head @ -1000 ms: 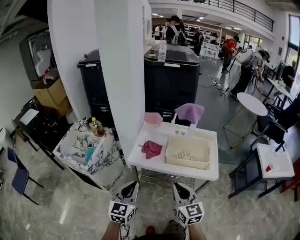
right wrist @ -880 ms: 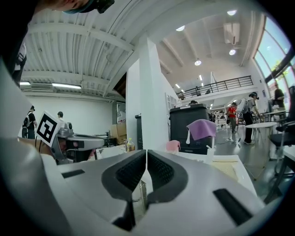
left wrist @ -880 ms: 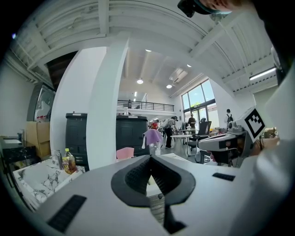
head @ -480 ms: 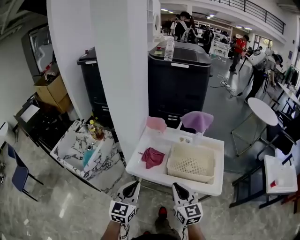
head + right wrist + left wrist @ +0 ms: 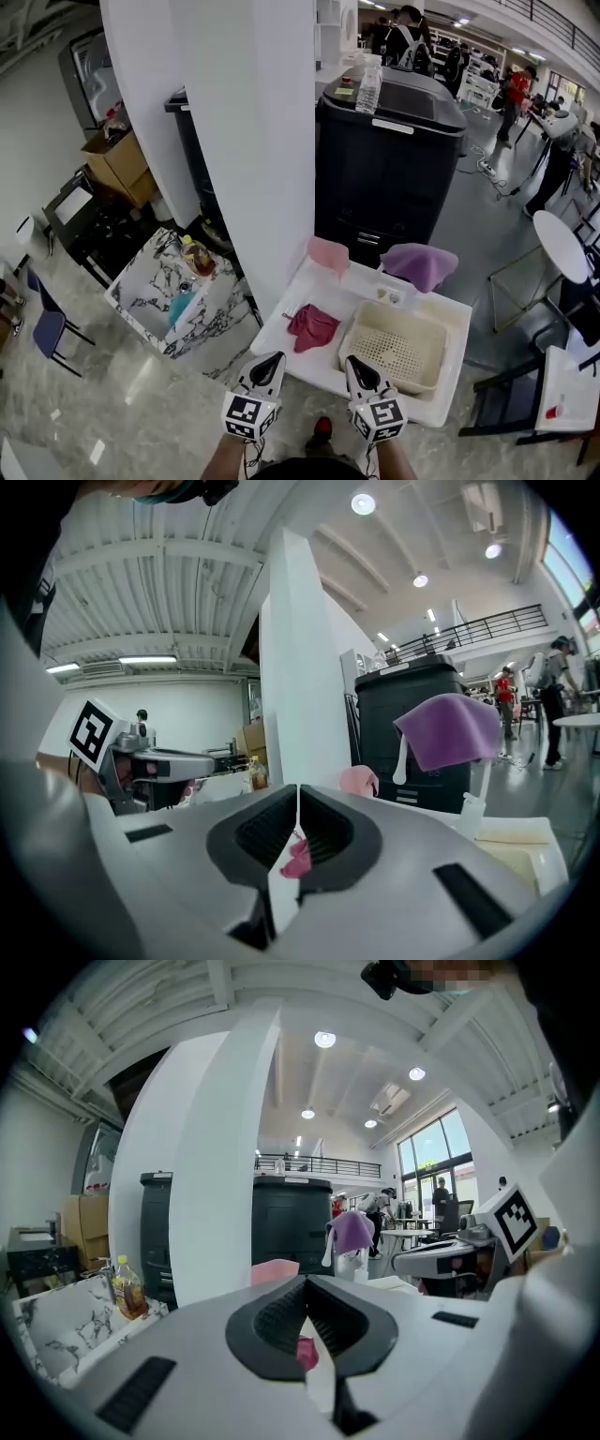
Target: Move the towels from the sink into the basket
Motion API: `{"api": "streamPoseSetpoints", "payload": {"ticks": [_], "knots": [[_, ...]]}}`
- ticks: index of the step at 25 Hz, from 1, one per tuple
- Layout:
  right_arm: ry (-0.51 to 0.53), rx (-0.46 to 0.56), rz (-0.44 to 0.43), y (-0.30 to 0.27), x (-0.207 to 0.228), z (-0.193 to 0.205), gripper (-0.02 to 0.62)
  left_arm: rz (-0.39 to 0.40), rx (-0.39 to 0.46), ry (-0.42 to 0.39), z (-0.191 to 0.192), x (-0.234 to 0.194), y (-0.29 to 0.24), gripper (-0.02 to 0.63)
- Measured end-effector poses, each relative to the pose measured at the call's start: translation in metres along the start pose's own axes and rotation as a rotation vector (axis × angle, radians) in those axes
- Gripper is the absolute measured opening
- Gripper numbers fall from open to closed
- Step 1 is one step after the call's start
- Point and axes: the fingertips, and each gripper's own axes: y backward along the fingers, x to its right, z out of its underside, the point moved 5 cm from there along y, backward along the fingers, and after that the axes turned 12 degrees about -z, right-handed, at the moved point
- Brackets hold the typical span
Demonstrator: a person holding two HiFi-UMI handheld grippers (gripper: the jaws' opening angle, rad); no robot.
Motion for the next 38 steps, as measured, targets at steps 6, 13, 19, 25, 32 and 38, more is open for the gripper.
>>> {"api": "streamPoseSetpoints", "payload": {"ticks": [6,13,19,25,32,38], "knots": [[-0.019,-0.016,-0.082,-0.033,0.028,0.01,0.032,-0.072,-0.032,0.006,0.006,-0.006,-0.027,0.003],[-0.069,-0.038,-0.122,-0.056,0.042,0.026,0.032,-0.094,-0.078,0.007,0.014,-0.014,-0.05,0.003],[-0.105,-0.081,-0.11,-0.076,0.051,0.042,0.032,-0.084,-0.123,0.021,0.029,-0.027,-0.074,0.003],[-0.152,-0.136,-0.102,-0.103,0.054,0.07,0.032,-0.052,-0.183,0.046,0.061,-0.046,-0.094,0.003],[-0.205,-0.217,-0.066,-0.124,0.057,0.114,0.032,-0.001,-0.279,0.082,0.112,-0.058,-0.112,0.003],[-0.224,-0.255,-0.04,-0.144,0.068,0.131,0.032,0.028,-0.314,0.099,0.133,-0.066,-0.131,0.003]]}}
